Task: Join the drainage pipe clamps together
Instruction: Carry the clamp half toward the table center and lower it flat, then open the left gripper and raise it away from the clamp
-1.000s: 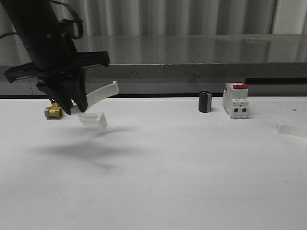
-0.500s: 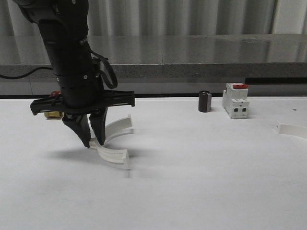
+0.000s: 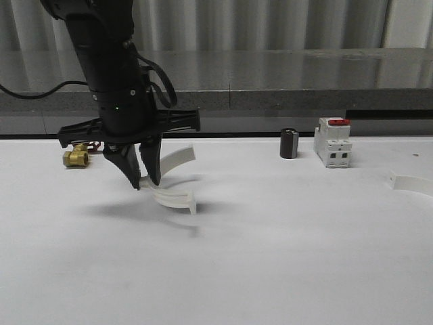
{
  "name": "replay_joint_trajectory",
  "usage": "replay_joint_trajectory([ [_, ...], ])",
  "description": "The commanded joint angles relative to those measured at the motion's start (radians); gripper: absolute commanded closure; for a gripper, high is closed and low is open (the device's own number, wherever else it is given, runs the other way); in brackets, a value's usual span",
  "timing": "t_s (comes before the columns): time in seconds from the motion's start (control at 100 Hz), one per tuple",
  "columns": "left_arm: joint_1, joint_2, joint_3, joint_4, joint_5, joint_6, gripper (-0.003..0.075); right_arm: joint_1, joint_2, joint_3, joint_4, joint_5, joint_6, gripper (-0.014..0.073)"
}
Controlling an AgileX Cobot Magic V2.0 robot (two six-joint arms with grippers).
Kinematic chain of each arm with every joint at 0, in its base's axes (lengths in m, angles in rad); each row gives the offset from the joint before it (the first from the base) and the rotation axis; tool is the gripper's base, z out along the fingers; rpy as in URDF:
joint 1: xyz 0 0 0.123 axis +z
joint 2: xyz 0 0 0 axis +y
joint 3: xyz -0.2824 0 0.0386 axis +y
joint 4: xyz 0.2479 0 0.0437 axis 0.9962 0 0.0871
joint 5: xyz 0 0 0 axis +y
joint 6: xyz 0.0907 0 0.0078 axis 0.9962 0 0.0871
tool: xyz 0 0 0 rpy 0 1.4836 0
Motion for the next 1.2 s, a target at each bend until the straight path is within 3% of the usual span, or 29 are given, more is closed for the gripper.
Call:
replay_joint_trajectory([
  [0.0,-0.017,-0.03,-0.032,0.0,0.007,-0.012,0.074,-0.006,-0.02,-0.014,-0.002,-0.079,-0.005,0.0711],
  [0.51,-0.042,-0.006,-0.036,-0.003,0.031,-0.012,0.0739,-0.006,-0.02,-0.014,-0.002,-0.079,-0.005,0.0711],
  [0.61,-0.042,-0.006,-0.036,-0.003,0.04,0.001,0.0704,-0.006,-0.02,-0.014,-0.002,-0.079,-0.005,0.0711],
  [0.75,-0.042,-0.006,-0.038,-0.003,0.04,0.031,0.0492,-0.006,-0.02,-0.014,-0.002,-0.079,-0.005,0.0711],
  [0.87,-0.042,-0.006,-0.039,-0.003,0.04,0.031,0.0196,-0.006,-0.02,-0.014,-0.002,-0.079,-0.005,0.0711],
  [0.94,-0.042,-0.006,-0.049,-0.003,0.046,0.034,0.007,-0.006,-0.02,-0.014,-0.002,-0.079,-0.005,0.0711],
  [1.01,-0.042,-0.009,-0.065,0.002,0.046,0.06,0.0026,-0.006,-0.02,-0.014,-0.002,-0.079,-0.005,0.0711],
  [1.19,-0.042,-0.072,-0.084,0.007,-0.005,0.127,0.0031,-0.006,-0.02,-0.014,-0.002,-0.079,-0.005,0.0711],
])
